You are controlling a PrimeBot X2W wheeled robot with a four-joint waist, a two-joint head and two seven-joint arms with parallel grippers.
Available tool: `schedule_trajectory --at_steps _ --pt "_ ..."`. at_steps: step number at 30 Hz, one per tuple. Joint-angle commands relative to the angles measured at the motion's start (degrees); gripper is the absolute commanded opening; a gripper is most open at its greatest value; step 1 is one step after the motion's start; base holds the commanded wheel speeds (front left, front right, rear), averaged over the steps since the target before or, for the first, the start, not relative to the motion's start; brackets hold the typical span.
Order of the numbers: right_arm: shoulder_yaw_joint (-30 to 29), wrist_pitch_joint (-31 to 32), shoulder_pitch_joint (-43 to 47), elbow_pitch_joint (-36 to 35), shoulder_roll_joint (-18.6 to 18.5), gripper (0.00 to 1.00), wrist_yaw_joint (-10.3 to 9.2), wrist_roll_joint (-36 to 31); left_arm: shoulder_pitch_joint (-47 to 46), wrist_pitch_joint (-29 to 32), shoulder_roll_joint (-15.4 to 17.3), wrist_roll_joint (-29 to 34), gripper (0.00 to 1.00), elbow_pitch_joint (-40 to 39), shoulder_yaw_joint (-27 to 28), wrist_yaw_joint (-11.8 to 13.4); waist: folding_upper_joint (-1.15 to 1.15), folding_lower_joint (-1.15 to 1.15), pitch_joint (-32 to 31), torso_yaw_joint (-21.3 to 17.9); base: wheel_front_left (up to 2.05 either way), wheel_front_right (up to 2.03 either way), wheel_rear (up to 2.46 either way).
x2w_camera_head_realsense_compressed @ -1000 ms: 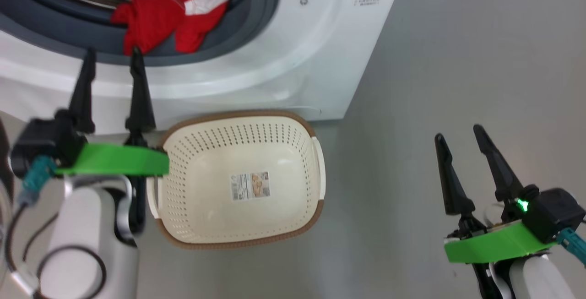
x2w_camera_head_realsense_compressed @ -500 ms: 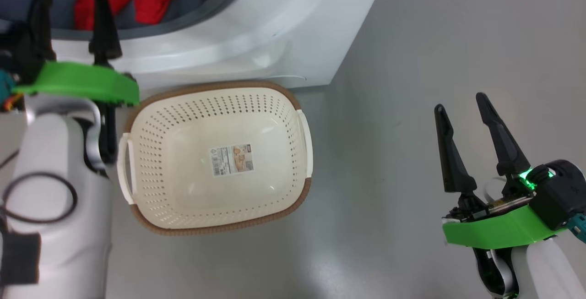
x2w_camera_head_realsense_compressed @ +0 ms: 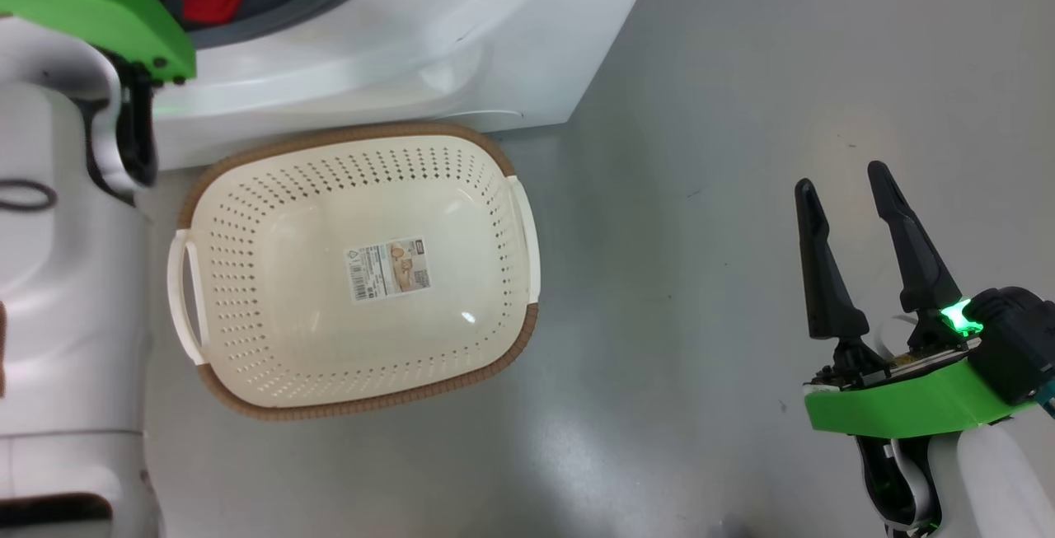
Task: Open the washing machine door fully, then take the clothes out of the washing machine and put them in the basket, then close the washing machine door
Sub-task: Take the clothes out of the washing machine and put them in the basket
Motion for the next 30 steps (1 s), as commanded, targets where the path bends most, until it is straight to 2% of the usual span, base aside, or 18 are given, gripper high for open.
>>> schedule_trajectory --at_steps 1,7,15,30 --pt "0.9 -0.36 -0.42 -0.94 -0.36 1.0 0.28 0.39 -1.61 1.03 2.95 -0.34 1.0 0.24 0.78 0.23 0.0 0.0 0.42 -0.35 0.0 0.0 0.0" --pt "1.33 -0.36 -1.01 -0.77 -0.36 1.0 0.28 1.26 -4.77 4.77 5.31 1.58 1.0 6.82 -1.15 0.94 0.0 0.0 1.07 -1.61 0.0 0.0 0.0" --pt "2.65 -0.36 -1.26 -0.97 -0.36 1.0 0.28 3.71 -6.86 6.32 8.17 3.31 1.0 12.7 -2.66 2.14 0.0 0.0 1.37 -2.9 0.0 0.0 0.0" --pt "4.89 -0.36 -1.87 -2.12 -0.36 1.0 0.28 5.96 -9.26 7.56 10.39 3.04 1.0 20.81 -3.99 2.0 0.0 0.0 1.88 -5.07 0.0 0.0 0.0"
